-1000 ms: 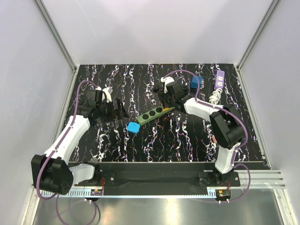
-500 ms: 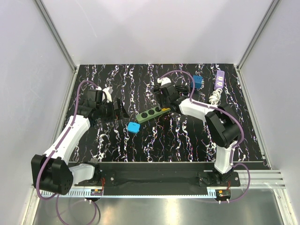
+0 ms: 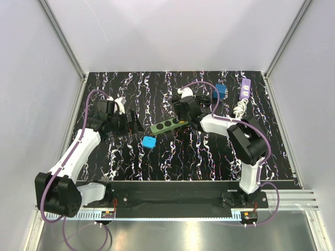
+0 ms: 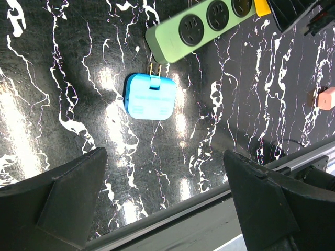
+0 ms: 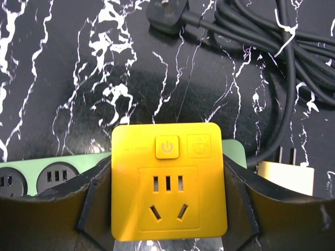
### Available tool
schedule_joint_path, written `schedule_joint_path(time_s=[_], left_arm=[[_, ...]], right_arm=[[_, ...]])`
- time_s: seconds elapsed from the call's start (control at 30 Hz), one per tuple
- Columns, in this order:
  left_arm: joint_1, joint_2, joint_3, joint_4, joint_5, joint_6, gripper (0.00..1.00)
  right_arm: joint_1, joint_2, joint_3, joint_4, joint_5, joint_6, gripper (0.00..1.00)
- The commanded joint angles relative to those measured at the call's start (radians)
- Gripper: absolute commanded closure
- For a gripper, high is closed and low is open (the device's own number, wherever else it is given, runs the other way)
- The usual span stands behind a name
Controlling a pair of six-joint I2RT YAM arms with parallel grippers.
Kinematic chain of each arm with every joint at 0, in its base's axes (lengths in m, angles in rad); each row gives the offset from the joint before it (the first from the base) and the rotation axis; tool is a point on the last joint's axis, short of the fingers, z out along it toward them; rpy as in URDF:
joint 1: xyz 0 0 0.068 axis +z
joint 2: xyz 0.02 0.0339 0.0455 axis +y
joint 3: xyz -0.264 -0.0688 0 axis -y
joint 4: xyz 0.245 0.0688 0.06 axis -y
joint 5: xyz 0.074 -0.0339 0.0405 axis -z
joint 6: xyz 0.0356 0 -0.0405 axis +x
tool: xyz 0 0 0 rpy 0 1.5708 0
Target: Insert the plug
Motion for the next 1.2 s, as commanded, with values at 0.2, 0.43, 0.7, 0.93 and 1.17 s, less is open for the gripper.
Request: schedule_joint_path(time_s=[0.2, 0.43, 0.7, 0.93, 1.17], left_arm=[[-0.004, -0.023, -0.001, 0.035, -0.032, 0.015, 0.01], [-0.004, -0.026, 0.001, 0.032, -0.034, 0.012, 0.01], [-0.004, -0.041, 0.001, 0.032, -0.043, 0.013, 0.01], [-0.004, -0.046, 0.004, 0.03, -0.043, 0.015, 0.01], [-0.004, -0.049, 0.004, 0.029, -0.034, 0.015, 0.01]], right_arm=[[0.094, 0.217, -0.177, -0.301, -0.119, 0.264, 1.0], [0.097, 0.058, -0.138, -0.379, -0.056, 0.249, 0.72], [0.096, -0.051, 0.051, -0.531, 0.0, 0.18, 0.35], [0.071, -0.097, 0.212, -0.673, 0.054, 0.126, 0.03], [0.053, -0.159, 0.318, -0.787, 0.056, 0.089, 0.0]])
